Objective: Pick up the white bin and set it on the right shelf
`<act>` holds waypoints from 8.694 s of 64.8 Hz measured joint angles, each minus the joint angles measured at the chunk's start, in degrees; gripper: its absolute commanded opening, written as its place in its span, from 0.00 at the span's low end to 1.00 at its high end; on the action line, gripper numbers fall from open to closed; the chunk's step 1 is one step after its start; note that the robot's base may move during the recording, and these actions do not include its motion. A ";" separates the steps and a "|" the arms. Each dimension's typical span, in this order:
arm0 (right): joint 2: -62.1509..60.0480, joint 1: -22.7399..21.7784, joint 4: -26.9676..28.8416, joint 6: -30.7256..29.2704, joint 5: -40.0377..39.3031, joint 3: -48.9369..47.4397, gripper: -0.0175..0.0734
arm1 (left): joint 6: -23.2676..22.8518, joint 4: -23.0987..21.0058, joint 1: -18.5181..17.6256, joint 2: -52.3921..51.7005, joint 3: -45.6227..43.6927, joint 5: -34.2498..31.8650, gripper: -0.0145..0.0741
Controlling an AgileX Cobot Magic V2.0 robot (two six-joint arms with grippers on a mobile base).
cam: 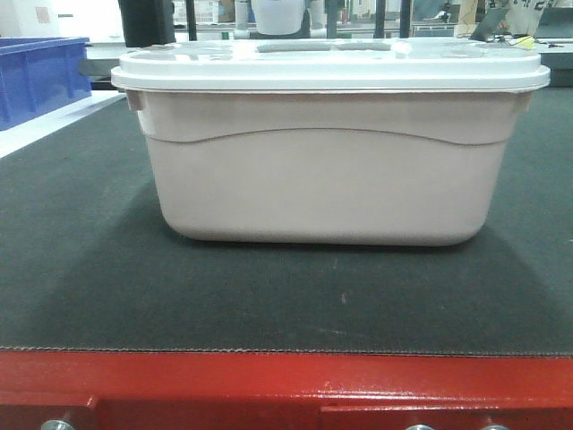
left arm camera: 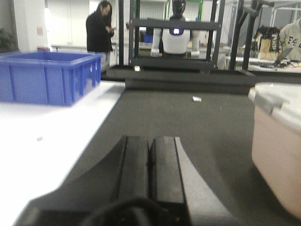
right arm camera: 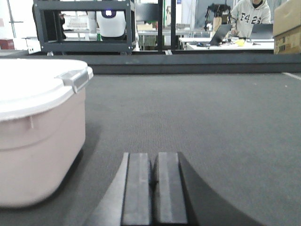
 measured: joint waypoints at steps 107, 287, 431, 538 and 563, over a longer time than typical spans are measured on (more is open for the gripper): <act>84.25 -20.74 62.92 -35.32 69.16 -76.17 0.88 | 48.41 -76.61 13.97 88.89 -64.68 69.40 0.66; 81.41 -13.90 80.34 -45.18 60.59 -76.42 0.25 | 51.84 -93.75 -1.70 84.21 -78.67 61.79 0.03; 81.23 -14.02 80.42 -45.77 60.24 -76.31 0.25 | 50.78 -90.09 -1.82 83.45 -78.71 61.79 0.03; 81.23 -14.04 80.42 -45.77 60.24 -76.31 0.25 | 50.78 -90.05 -2.02 83.45 -78.71 61.79 0.03; 81.23 -14.04 80.42 -45.77 60.24 -76.31 0.25 | 50.78 -90.05 -2.02 83.45 -78.71 61.79 0.03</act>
